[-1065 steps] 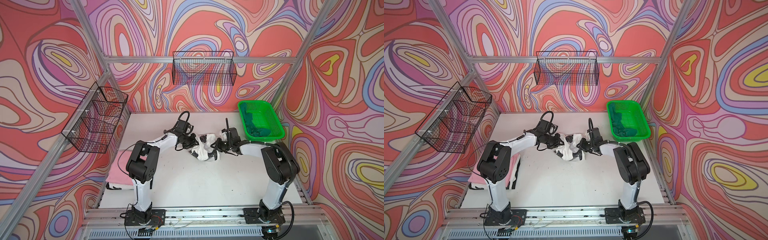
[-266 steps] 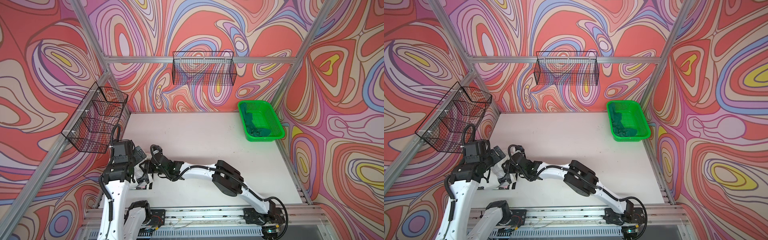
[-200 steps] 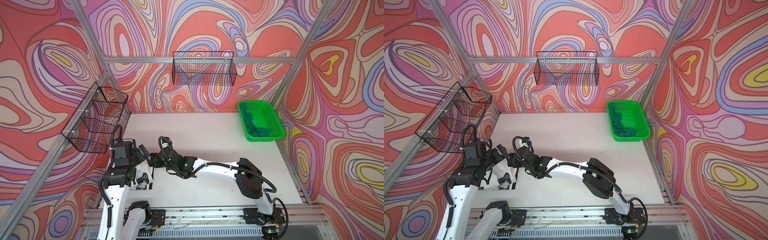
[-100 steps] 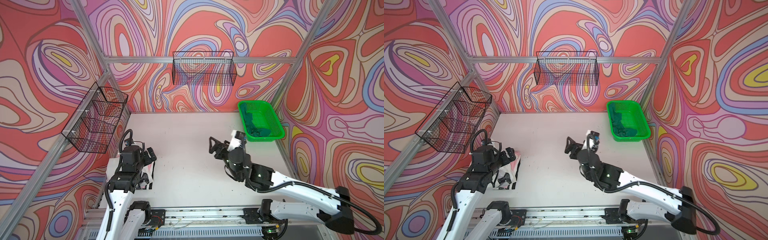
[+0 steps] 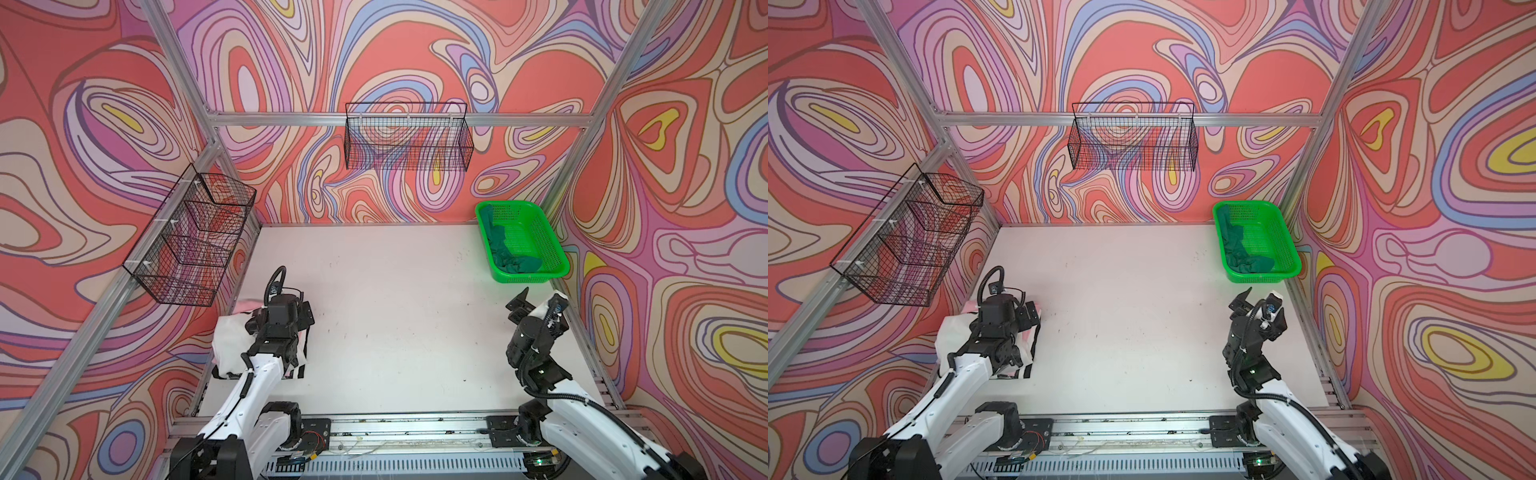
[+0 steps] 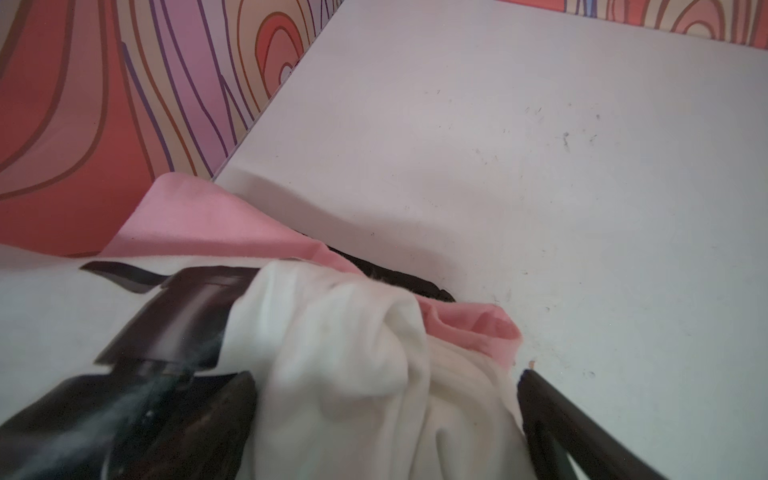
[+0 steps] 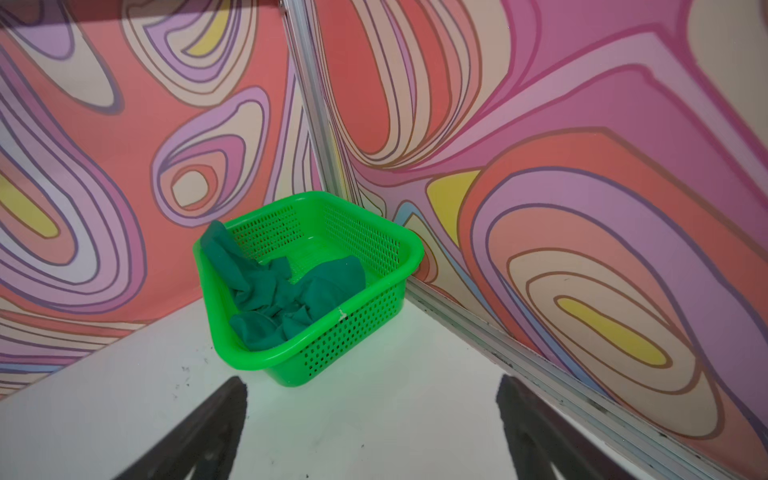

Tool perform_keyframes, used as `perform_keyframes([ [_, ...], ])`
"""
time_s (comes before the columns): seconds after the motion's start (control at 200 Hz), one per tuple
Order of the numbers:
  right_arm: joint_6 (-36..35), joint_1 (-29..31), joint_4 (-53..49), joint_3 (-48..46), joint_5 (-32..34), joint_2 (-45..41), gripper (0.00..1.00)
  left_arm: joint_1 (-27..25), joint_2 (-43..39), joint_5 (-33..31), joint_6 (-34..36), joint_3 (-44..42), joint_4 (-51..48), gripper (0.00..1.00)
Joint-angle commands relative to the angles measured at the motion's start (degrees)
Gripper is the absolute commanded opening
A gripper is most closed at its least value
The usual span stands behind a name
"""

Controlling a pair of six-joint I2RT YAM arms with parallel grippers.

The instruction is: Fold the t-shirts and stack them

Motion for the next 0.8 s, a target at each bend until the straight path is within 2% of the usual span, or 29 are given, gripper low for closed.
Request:
perform_keyframes([
  [0.0,-1.37,-3.43,17.46,-1.28,-4.92,12.88,0.98,-0.13,3.49,-3.05,6.69,-2.48,17.56,1.0],
  [0.155,-5.82,-5.85,41.53,-2.0,-6.12,33.77,0.98,-0.07,11.84,-0.74,7.71,-4.87,29.29,1.0],
  [0.25,-6.44,-8.09,44.59,-0.19,-13.6,38.88,0.98,-0.05,15.99,-0.51,8.11,-4.02,33.64,1.0],
  [0.31,-6.25,-10.39,48.46,0.03,-16.17,42.1,0.98,-0.04,18.26,2.18,8.41,-5.39,41.28,1.0],
  [0.351,-5.37,-10.61,43.37,1.43,-17.28,41.29,0.98,-0.04,19.83,3.72,8.6,-5.32,43.45,1.0],
  [0.401,-5.79,-10.94,40.33,3.64,-19.32,41.75,0.98,-0.14,21.42,2.0,8.04,-4.67,44.21,1.0],
  [0.441,-7.13,-11.22,39.82,4.57,-21.7,42.56,0.98,-0.2,24.53,-0.59,7.45,-6.84,52.31,1.0],
  [0.476,-7.5,-11.33,38.33,5.19,-24.6,42.52,0.98,-0.05,27.39,0.66,9.09,-8.23,59.04,1.0],
  [0.516,-8.78,-11.76,39.96,5.27,-28.28,43.57,0.98,-0.04,26.52,6.18,9.51,-5.47,49.39,1.0],
  [0.531,-9.56,-11.78,40.39,5.33,-29.38,43.99,0.98,-0.11,27.09,7.06,10.0,-4.58,48.67,1.0],
  [0.586,-11.87,-11.76,42.06,4.94,-35.82,47.42,0.98,-0.28,33.15,4.7,11.19,-5.6,59.72,1.0],
  [0.616,-13.04,-11.51,50.34,3.8,-34.35,49.69,0.98,-0.46,31.67,4.7,10.18,-4.39,53.32,1.0],
  [0.641,-11.33,-11.57,46.08,4.28,-33.36,47.96,0.98,-0.44,29.92,5.03,9.39,-2.63,47.09,1.0],
  [0.666,-9.59,-12.2,40.63,5.52,-33.59,46.71,0.98,-0.44,30.68,4.85,9.91,-3.43,50.6,1.0],
  [0.696,-9.81,-12.52,41.56,6.41,-33.72,48.04,0.98,-0.67,32.84,4.42,11.48,-4.97,58.08,1.0],
  [0.716,-10.5,-12.63,42.28,6.9,-33.63,48.62,0.98,-0.89,32.61,4.12,11.31,-4.69,56.05,1.0],
  [0.756,-9.82,-12.6,36.48,8.62,-34.37,47.85,0.98,-0.92,30.1,4.38,9.78,-2.96,48.54,1.0],
  [0.796,-10.44,-12.63,38.85,8.18,-34.07,48.48,0.98,-0.92,31.68,3.93,10.99,-4.11,54.13,1.0],
])
